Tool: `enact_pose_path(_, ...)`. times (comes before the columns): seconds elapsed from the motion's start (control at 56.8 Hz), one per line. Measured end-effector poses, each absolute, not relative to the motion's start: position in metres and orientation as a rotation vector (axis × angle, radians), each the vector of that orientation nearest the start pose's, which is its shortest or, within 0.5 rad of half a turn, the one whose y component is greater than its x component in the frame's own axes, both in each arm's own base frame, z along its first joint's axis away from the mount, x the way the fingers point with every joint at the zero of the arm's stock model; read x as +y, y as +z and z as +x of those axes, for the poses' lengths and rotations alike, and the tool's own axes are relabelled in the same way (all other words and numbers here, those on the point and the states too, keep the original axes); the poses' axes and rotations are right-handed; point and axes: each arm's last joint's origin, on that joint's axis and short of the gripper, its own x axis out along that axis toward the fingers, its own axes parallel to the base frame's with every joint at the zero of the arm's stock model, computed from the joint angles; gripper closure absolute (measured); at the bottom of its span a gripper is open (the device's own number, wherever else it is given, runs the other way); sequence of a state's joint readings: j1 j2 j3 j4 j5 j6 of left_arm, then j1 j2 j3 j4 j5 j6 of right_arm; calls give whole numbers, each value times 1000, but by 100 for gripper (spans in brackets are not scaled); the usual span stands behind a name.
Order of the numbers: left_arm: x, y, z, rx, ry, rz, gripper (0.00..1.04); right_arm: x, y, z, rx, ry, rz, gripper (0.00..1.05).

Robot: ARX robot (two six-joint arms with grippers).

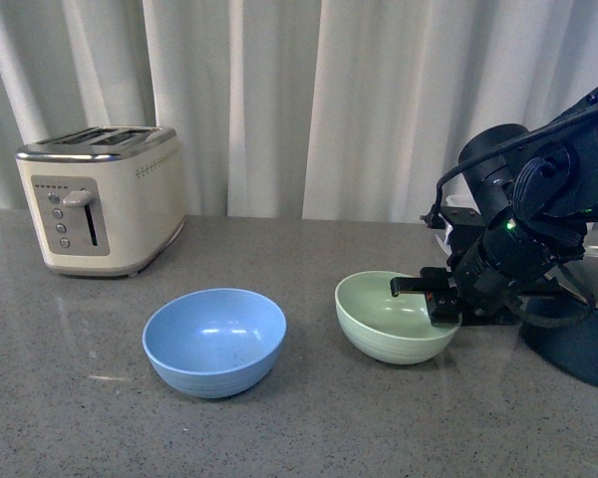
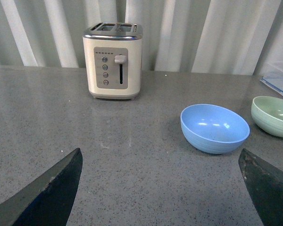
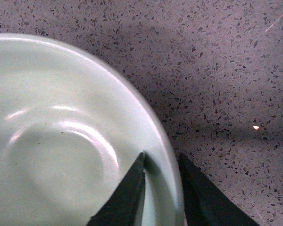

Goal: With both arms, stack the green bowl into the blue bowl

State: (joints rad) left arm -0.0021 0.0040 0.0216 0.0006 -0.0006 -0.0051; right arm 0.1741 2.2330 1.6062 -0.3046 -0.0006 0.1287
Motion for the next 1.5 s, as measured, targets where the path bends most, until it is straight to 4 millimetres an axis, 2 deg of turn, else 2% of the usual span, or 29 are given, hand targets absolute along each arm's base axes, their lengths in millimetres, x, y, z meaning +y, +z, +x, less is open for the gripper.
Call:
enact_pose_path(0.141,0,171,97,-18,-1,-5,7,80,148,465,907,118,71,103)
enact_pose_path(0.352,0,171,97,-18,-1,-5,7,77,179,454,825,136,87,103)
enact_pose_path(0.493,0,171,97,-18,-2,-5,7,79,209,443,743,190,117,103)
enact_pose_path(0.599,0,171,97,-18,-2,-5,7,89,233,433,673,251,136,103)
enact_pose_path(0.722,0,171,97,-18,-2,-5,7,116,249,419,611,362,157,103)
enact_pose_path(0.88,0,171,97,-18,-1,-5,7,164,240,410,593,471,136,103)
enact_pose_path(0.986,0,171,97,-18,-1,-5,7,184,227,409,613,499,128,103)
enact_pose_path(1.303,0,171,97,-18,-2,-5,7,217,182,428,701,473,87,103)
enact_pose_path(1.479,0,171,97,-18,-2,-5,7,226,170,435,728,460,70,103)
enact_pose_path(1.496,0,171,97,-18,-1,-5,7,226,169,435,730,462,70,101)
